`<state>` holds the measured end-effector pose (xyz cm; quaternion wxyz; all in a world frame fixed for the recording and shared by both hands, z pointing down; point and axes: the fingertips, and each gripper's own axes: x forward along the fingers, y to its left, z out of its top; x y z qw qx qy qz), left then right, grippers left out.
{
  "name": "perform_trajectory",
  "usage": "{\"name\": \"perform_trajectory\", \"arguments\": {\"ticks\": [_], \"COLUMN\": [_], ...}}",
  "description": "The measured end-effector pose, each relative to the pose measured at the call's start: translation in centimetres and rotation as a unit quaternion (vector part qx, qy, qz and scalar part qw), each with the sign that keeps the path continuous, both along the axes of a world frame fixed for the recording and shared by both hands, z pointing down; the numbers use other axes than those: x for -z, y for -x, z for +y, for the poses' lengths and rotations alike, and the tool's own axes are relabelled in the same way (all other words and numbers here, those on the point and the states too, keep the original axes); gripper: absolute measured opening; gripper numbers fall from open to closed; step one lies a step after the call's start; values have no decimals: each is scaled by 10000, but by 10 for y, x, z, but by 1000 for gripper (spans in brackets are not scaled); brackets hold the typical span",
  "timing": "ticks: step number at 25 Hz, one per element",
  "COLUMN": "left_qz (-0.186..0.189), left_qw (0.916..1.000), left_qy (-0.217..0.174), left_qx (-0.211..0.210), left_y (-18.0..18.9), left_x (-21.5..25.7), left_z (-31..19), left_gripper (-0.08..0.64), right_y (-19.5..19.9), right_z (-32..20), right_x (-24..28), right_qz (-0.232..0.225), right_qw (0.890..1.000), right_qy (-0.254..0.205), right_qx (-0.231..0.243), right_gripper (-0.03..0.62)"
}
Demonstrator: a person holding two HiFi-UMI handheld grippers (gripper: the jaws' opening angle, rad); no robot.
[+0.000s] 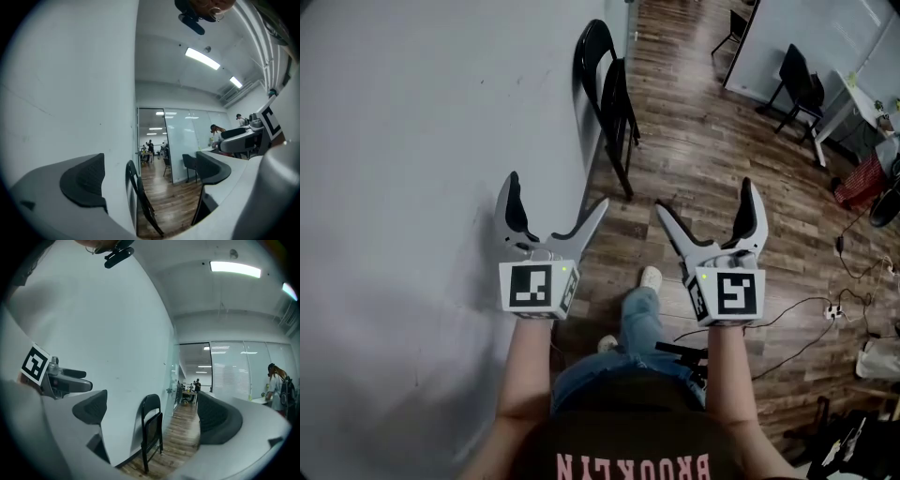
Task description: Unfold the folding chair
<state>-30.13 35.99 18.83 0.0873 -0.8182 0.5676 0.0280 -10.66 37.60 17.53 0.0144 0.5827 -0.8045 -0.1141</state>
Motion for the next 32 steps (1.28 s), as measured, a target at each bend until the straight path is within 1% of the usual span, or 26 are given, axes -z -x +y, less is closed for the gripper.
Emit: {"name": "perform_trajectory", "arguments": {"ticks": [2, 5, 10, 13, 17, 24, 28, 32], "left_qz": [25, -49, -176, -229, -282, -347, -419, -375], "left_qw": [9999, 9999, 9997, 9994, 9990, 9979, 9973, 9972], "left_qy": [37, 96, 158, 238, 323, 421, 398, 345], "left_qx": [102, 130, 110, 100, 150, 345, 459, 547], "left_y": [5, 5, -4, -10, -25, -55, -76, -97], "left_x": [-2, -4, -6, -12, -9, -7, -6, -1], "left_z": [-6, -19, -48, -69, -106, -184, -225, -262], "left_gripper": [572, 572, 572, 572, 572, 572, 572, 572], "right_y": [-5, -13, -26, -30, -43, -77, -103, -128], "right_z": [-2, -11, -41, -63, -104, -189, -235, -273], "right_x": [-3, -4, -11, -20, -23, -24, -21, -19], "right_qz": [11, 36, 188, 259, 322, 329, 275, 287], "right_qw": [9999, 9997, 9985, 9973, 9957, 9949, 9955, 9962], "right_qy": [38, 105, 312, 521, 780, 940, 896, 826], "right_qx": [-126, -228, -402, -445, -375, -185, -122, -42], "right_gripper": [575, 575, 575, 575, 575, 575, 574, 574]}}
